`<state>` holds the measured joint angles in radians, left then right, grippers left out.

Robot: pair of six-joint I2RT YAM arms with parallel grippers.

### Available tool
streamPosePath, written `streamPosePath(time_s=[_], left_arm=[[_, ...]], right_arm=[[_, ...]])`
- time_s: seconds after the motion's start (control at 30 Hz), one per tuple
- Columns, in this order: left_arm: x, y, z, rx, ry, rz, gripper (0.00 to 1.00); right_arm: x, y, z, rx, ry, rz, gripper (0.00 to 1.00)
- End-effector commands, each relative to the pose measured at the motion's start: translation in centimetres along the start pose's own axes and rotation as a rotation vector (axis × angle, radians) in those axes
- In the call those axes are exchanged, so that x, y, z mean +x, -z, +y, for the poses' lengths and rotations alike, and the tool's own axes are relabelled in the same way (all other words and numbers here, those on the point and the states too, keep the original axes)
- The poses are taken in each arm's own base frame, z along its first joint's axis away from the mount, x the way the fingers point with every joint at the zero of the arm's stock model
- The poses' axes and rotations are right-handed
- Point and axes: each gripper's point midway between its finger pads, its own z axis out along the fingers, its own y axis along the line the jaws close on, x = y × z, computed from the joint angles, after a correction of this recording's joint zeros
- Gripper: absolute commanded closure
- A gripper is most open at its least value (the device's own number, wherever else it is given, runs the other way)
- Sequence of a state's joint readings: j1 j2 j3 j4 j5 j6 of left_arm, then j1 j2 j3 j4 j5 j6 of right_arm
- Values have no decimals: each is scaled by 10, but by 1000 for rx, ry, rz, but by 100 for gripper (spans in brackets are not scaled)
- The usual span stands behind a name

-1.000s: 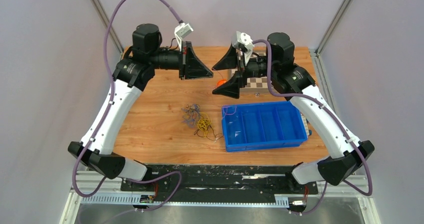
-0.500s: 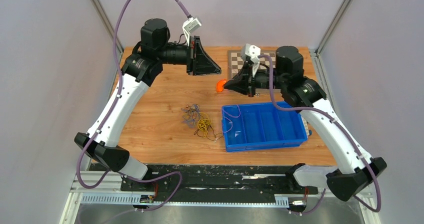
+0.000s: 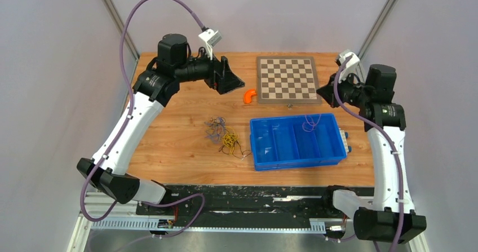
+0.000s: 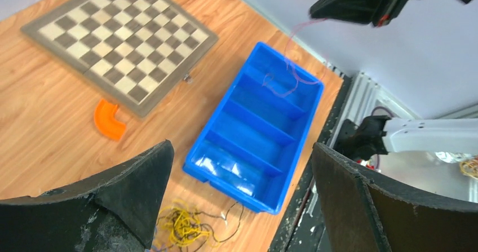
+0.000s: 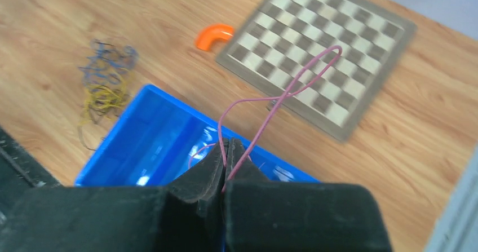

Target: Untangle the cables

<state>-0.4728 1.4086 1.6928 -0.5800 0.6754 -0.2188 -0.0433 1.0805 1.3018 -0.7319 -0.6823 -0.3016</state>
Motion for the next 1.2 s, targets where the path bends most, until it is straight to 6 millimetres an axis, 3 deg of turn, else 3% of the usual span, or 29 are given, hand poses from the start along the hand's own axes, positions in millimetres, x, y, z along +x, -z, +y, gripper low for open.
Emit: streamPosePath(time_s=[0.0,0.1,0.2,0.4,0.57,0.67,1.0,1.17], left_arm=[[16,8,16,-92,-25,18,0],[25,11,16,-97,-28,22,0],[37,12,20,-113,-24,38,0],[48,12,24,-121,-16,61,0],[56,11,27,-125,-5,83,0],[60,10,29,-128,0,96,0],[68,12,30,-132,5,109,0],[74,11,32,-133,14,119,0]], right_arm=[[23,22,-41,121,4,64,100],[27,32,-66,171,1,69,100],[18,41,-80,193,0,61,100],[-20,57,-81,197,34,17,100],[-21,61,-81,209,55,25,100],[-10,59,-84,212,38,46,100],[63,42,-99,230,31,175,100],[80,40,-102,240,22,211,100]])
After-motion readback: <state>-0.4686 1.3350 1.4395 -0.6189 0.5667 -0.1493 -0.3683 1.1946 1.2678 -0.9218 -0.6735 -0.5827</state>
